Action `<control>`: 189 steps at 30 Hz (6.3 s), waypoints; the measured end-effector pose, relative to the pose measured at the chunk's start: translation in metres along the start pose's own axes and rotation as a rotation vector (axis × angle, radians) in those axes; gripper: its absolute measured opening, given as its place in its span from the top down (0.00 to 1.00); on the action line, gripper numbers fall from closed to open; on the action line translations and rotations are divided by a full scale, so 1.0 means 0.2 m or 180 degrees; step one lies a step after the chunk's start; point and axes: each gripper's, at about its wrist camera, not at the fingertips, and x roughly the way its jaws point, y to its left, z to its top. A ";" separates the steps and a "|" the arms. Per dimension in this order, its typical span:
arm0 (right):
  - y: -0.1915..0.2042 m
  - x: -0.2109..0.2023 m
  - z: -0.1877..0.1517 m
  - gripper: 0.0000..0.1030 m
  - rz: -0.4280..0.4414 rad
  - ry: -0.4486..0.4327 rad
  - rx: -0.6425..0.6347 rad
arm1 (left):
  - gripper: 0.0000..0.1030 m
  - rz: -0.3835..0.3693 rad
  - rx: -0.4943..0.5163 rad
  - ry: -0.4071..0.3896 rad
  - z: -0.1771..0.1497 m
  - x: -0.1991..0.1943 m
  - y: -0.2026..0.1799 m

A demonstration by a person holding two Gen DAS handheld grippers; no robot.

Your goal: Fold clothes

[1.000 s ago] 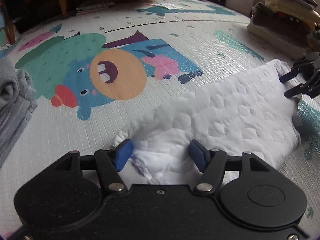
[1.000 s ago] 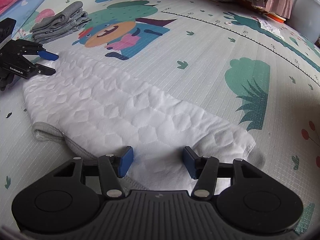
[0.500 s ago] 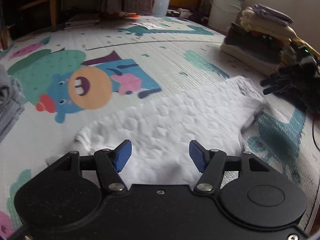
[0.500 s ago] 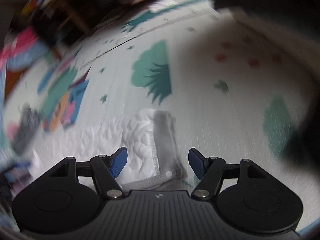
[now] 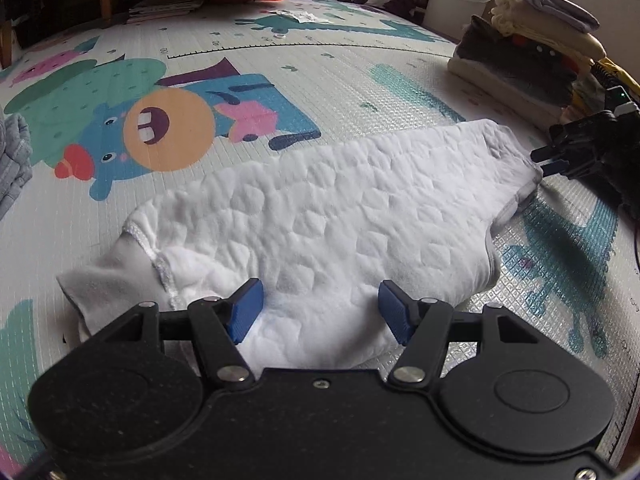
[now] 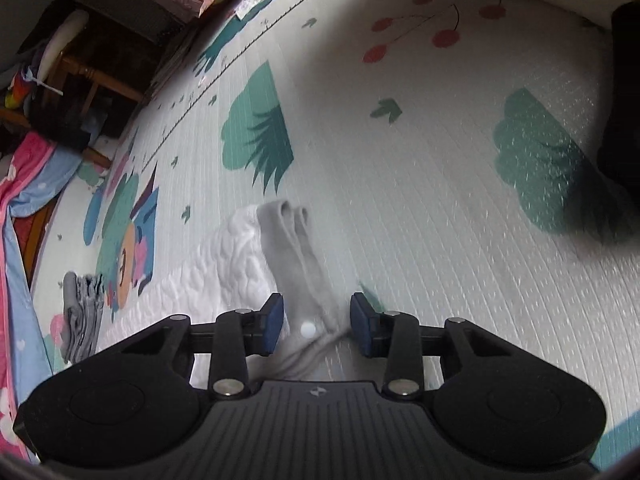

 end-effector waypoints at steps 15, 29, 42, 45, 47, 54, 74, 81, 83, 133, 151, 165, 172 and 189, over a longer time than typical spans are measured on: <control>0.01 0.01 -0.01 0.79 -0.0156 -0.0094 -0.0050 | 0.38 0.0025 -0.0023 -0.0014 -0.01 0.01 -0.01; 0.08 -0.20 0.14 0.79 -0.0464 -0.0149 -0.0530 | 0.38 -0.0359 -0.0197 0.0182 -0.01 0.02 -0.19; -0.18 -0.14 -0.03 0.43 0.0043 -0.0200 0.0722 | 0.37 -0.0416 -0.0364 0.0120 -0.03 -0.04 -0.13; -0.17 -0.12 -0.03 0.43 0.0070 -0.0253 0.0738 | 0.37 -0.0354 -0.0605 -0.0063 -0.03 -0.13 -0.09; -0.14 -0.11 -0.02 0.46 -0.0019 -0.0214 0.0580 | 0.38 -0.0226 -0.1077 -0.0317 -0.06 -0.24 -0.01; -0.13 -0.10 0.02 0.59 -0.0106 -0.0050 0.0350 | 0.38 0.0332 -0.2748 -0.0511 -0.38 -0.42 0.24; -0.01 -0.06 0.05 0.62 -0.0436 0.0194 -0.0006 | 0.92 0.0123 -0.3191 -0.0599 -0.40 -0.34 0.39; 0.14 0.00 -0.01 0.55 -0.0428 0.0435 -0.0274 | 0.93 0.0892 -0.2970 -0.0785 -0.39 -0.63 0.68; 0.21 0.01 -0.05 0.55 -0.0266 0.0433 -0.0457 | 0.93 0.0949 -0.2749 -0.0861 -0.31 -0.70 0.67; 0.53 0.25 -0.02 0.45 0.0494 0.0310 -0.0927 | 0.56 0.0171 0.0238 -0.0592 0.14 -0.14 -0.52; 0.57 0.01 -0.10 0.70 -0.0094 0.0088 -0.1600 | 0.52 0.0194 0.0281 -0.0407 0.04 0.00 -0.54; 0.83 0.29 -0.55 0.36 0.0183 0.0121 -0.4186 | 0.46 0.0008 0.0746 -0.0473 0.02 0.15 -0.29; 0.89 0.19 -0.54 0.34 0.0138 -0.0039 -0.4061 | 0.46 0.0024 0.0771 -0.0705 0.03 -0.03 -0.34; 0.65 0.08 -0.36 0.25 0.0147 0.0052 -0.2461 | 0.41 -0.0126 -0.0569 -0.0649 -0.04 -0.10 -0.10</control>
